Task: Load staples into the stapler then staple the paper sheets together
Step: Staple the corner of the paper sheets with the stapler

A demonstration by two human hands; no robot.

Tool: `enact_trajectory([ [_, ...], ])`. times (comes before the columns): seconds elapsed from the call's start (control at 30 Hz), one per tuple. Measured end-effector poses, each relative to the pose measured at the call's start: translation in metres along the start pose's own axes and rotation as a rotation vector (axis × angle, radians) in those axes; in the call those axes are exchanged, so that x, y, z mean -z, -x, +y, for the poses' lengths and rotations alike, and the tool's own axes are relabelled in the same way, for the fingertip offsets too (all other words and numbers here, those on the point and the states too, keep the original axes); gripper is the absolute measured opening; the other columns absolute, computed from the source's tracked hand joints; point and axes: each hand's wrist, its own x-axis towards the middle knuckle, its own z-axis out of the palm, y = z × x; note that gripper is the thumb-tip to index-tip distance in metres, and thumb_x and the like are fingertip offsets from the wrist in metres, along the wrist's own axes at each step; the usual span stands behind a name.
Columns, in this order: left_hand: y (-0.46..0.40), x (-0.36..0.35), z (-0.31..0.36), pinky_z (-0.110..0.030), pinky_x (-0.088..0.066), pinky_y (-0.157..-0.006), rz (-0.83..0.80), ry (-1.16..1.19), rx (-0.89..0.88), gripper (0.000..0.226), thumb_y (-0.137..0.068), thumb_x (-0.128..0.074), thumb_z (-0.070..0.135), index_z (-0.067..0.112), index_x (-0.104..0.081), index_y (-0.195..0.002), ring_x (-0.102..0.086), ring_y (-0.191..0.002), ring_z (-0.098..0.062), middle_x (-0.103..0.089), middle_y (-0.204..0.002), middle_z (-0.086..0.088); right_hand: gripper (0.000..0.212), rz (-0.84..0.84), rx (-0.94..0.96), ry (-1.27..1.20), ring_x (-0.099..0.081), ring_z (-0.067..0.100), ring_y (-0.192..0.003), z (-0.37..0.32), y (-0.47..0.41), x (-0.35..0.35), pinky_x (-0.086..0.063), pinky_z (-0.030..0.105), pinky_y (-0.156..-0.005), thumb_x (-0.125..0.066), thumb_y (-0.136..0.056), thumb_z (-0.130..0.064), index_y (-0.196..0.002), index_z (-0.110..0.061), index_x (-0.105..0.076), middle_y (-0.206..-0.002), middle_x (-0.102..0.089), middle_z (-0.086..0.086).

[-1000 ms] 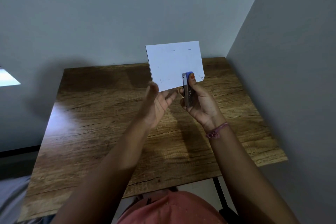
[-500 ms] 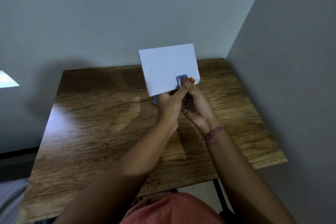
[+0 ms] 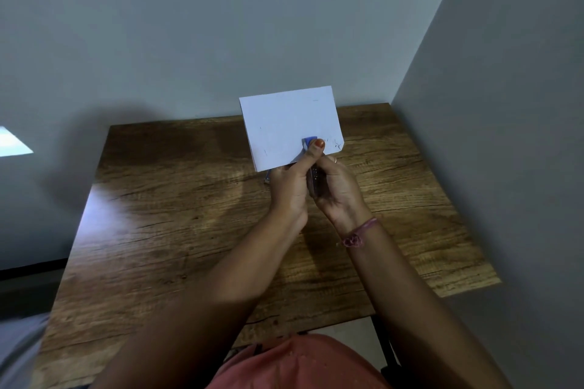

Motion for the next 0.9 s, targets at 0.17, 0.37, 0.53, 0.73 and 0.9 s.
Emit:
enact_trajectory([
  [0.17,0.001,0.004,0.008,-0.031,-0.055,-0.084,-0.107,0.010,0.027,0.059,-0.071,-0.078,0.017,0.010,-0.058,-0.126,-0.065,-0.110,-0.022,-0.067,-0.120,-0.008,0.044,-0.009,0.028,0.073,-0.062,0.027,-0.097,0.001,0.000,0.001,-0.050,0.034,-0.082,-0.076,-0.068,-0.033,-0.102,-0.005,-0.070,-0.105,-0.066,0.017],
  [0.37,-0.004,0.015,0.013,-0.031,-0.057,-0.082,-0.061,0.166,0.026,0.030,-0.083,-0.067,0.003,0.010,-0.064,-0.112,-0.066,-0.107,-0.027,-0.068,-0.116,-0.013,0.051,-0.105,0.046,0.045,-0.063,0.022,-0.092,-0.009,-0.003,0.004,-0.051,0.031,-0.085,-0.074,-0.074,-0.030,-0.114,-0.001,-0.064,-0.104,-0.066,0.016],
  [0.53,-0.008,0.022,0.017,-0.027,-0.058,-0.071,0.032,0.101,0.023,0.028,-0.084,-0.068,0.003,0.007,-0.062,-0.111,-0.069,-0.087,-0.023,-0.068,-0.110,-0.016,0.042,-0.138,-0.052,0.116,-0.063,0.015,-0.078,-0.013,-0.006,0.011,-0.051,0.024,-0.065,-0.071,-0.076,-0.037,-0.106,-0.008,-0.064,-0.088,-0.066,0.008],
  [0.73,-0.015,0.028,0.022,-0.028,-0.059,-0.073,0.081,0.201,0.063,0.029,-0.084,-0.066,0.001,0.008,-0.059,-0.111,-0.072,-0.086,-0.018,-0.070,-0.105,-0.010,0.032,-0.112,0.018,0.245,-0.060,0.010,-0.077,-0.011,-0.012,0.029,-0.046,0.022,-0.061,-0.068,-0.076,-0.034,-0.099,-0.012,-0.065,-0.089,-0.065,0.002],
  [0.9,-0.023,0.037,0.026,-0.033,-0.060,-0.077,0.143,0.260,0.101,0.025,-0.083,-0.066,-0.002,0.010,-0.059,-0.104,-0.070,-0.091,-0.023,-0.069,-0.104,-0.011,0.017,-0.009,0.184,0.584,-0.057,0.003,-0.073,0.001,-0.029,0.054,-0.044,0.022,-0.064,-0.063,-0.090,-0.018,-0.106,-0.017,-0.067,-0.087,-0.066,-0.004],
])
